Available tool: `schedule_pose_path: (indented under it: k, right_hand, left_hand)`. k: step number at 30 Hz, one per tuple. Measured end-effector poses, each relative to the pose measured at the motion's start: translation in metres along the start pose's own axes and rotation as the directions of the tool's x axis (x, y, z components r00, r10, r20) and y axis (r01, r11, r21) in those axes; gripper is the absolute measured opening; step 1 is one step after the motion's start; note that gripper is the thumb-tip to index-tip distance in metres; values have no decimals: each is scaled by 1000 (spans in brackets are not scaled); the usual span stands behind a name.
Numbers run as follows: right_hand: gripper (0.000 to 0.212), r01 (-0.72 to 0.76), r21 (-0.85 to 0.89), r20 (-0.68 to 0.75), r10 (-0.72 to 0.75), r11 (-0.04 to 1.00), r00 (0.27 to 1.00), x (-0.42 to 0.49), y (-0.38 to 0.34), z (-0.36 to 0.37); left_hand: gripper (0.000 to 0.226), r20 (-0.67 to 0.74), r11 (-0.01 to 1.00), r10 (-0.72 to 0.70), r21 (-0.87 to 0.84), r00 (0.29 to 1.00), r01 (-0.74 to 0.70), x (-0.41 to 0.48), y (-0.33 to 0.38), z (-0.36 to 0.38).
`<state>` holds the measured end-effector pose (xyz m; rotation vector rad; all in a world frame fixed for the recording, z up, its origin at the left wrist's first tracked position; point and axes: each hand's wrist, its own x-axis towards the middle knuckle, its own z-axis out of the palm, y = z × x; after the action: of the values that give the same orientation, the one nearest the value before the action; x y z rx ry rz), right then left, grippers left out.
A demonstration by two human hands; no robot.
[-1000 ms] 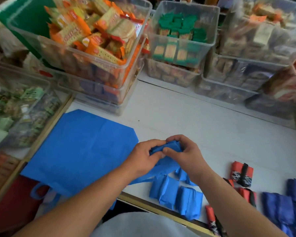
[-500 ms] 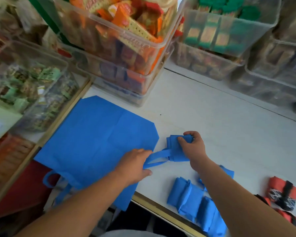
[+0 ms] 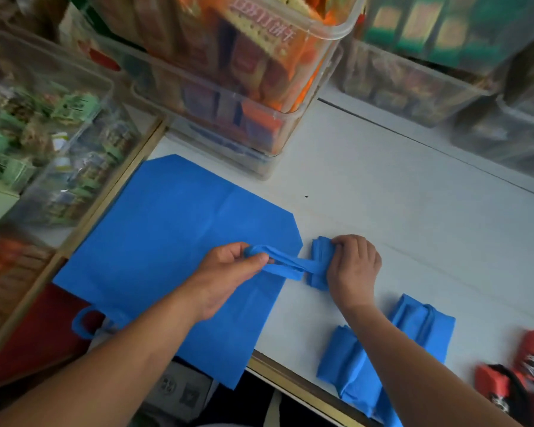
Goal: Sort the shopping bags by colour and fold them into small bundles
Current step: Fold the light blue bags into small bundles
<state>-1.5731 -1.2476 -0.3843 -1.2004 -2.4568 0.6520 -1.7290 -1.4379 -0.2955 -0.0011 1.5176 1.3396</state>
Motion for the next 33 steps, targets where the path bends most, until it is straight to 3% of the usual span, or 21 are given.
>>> schedule_pose_path:
  k: [3, 6, 9, 11, 14, 17, 20, 22, 24, 26, 28, 29, 31, 33]
  right_hand:
    - [32, 127, -139, 71, -118, 982, 990, -9, 1, 1]
    - [52, 217, -289, 152, -179, 932, 972, -7, 1, 1]
    - [42, 341, -418, 217, -272, 842, 938, -5, -2, 0]
    - [32, 372, -369, 212, -312, 852, 926, -7, -5, 1]
    - [37, 241, -250, 205, -192, 938, 960, -16, -16, 7]
    - [57, 33, -175, 312, 24, 984, 950, -17, -33, 6]
    - [89, 61, -278, 404, 60, 959, 913, -14, -39, 4]
    - [91, 85, -332, 399, 59, 939, 915, -15, -40, 6]
    - [85, 79, -363, 378, 70, 929, 923, -15, -41, 8]
    - [82, 78, -398, 361, 78, 914, 929, -16, -42, 9]
    - [82, 81, -414, 355, 79, 907, 932, -16, -42, 11]
    - [83, 83, -417, 349, 75, 905, 934, -16, -42, 12]
    - [83, 92, -426, 333, 61, 900, 941, -16, -40, 14]
    - [84, 100, -432, 323, 50, 896, 945, -16, -40, 16]
  left_hand:
    - [17, -158, 985, -39, -171, 987, 12, 7, 0, 3]
    - [26, -335, 995, -81, -86, 939, 55, 21, -7, 6]
    - [31, -434, 995, -89, 5, 896, 101, 33, -8, 13]
    - [35, -450, 990, -99, 46, 888, 134, 39, -11, 18]
    - [41, -466, 972, -82, 156, 881, 173, 46, -19, 25]
    - [37, -526, 935, -43, 279, 849, 220, 53, -25, 25]
    - [34, -541, 938, -36, 273, 840, 215, 59, -29, 23]
    - [34, -540, 941, -41, 262, 841, 214, 60, -32, 17]
    - [29, -528, 915, 31, 358, 849, 189, 59, -35, 5]
    - [23, -454, 786, 275, 614, 848, 73, 54, -35, -11]
    - [20, -155, 522, 585, 823, 796, -223, 48, -34, -27]
    - [14, 54, 372, 658, 844, 751, -387, 44, -30, -32]
    - [10, 403, 172, 565, 796, 720, -580, 36, -26, -38]
    - [31, 537, 79, 335, 803, 774, -591, 35, -28, -47]
